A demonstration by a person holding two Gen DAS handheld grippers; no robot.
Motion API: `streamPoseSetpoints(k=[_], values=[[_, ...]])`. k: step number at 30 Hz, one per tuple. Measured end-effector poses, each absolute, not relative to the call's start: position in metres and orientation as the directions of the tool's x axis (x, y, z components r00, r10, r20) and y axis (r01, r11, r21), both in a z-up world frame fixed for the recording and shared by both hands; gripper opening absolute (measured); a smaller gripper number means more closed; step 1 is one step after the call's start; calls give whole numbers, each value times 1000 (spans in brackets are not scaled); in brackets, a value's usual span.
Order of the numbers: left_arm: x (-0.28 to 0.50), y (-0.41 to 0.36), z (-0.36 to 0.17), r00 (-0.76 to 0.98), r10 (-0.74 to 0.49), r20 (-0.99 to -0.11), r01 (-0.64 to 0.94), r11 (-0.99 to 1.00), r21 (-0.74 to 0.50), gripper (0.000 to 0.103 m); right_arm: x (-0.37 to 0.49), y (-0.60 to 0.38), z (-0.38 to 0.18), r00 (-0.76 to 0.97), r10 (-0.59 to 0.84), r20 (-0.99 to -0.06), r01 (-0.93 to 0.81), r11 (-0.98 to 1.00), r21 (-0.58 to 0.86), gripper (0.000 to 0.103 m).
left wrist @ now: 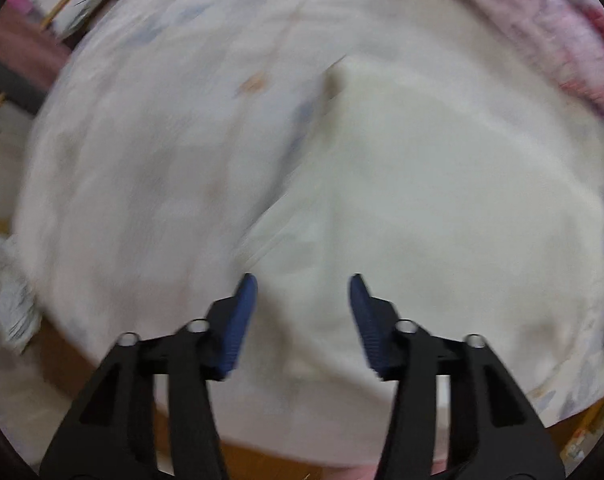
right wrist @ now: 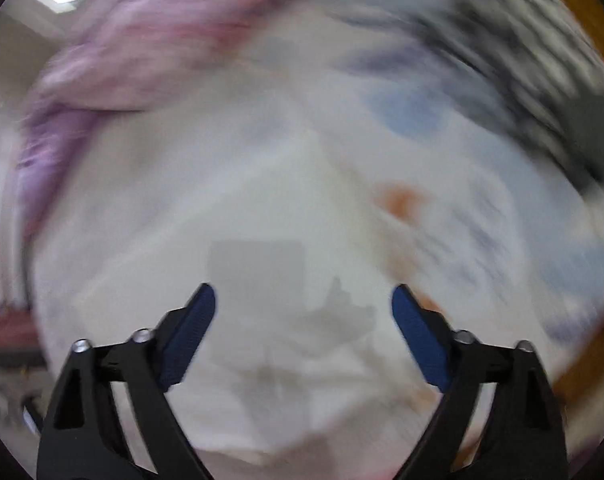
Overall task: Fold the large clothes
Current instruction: 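Fold the lifted jacket half over onto the body with both tools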
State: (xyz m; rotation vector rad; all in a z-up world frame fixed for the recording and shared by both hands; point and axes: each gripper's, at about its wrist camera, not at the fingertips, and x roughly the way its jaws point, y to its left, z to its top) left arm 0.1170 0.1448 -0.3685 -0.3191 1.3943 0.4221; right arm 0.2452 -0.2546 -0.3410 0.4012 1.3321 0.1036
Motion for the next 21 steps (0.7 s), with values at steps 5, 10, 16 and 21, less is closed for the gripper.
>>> streamPoseSetpoints(k=[5, 10, 16, 21], values=[[211, 116, -395, 307, -19, -951, -342, 931, -129, 30, 304, -126, -364, 188, 402, -896, -194, 910, 368, 22], [288, 102, -462, 234, -12, -972, -314, 945, -87, 11, 324, -40, -426, 68, 450, -891, -383, 836, 393, 20], [277, 160, -469, 295, -42, -955, -364, 919, -153, 3, 344, -101, -464, 41, 329, -943, -350, 889, 295, 0], [247, 201, -462, 234, 56, -971, -348, 937, -30, 3, 346, -235, -464, 103, 72, -992, -188, 981, 52, 0]])
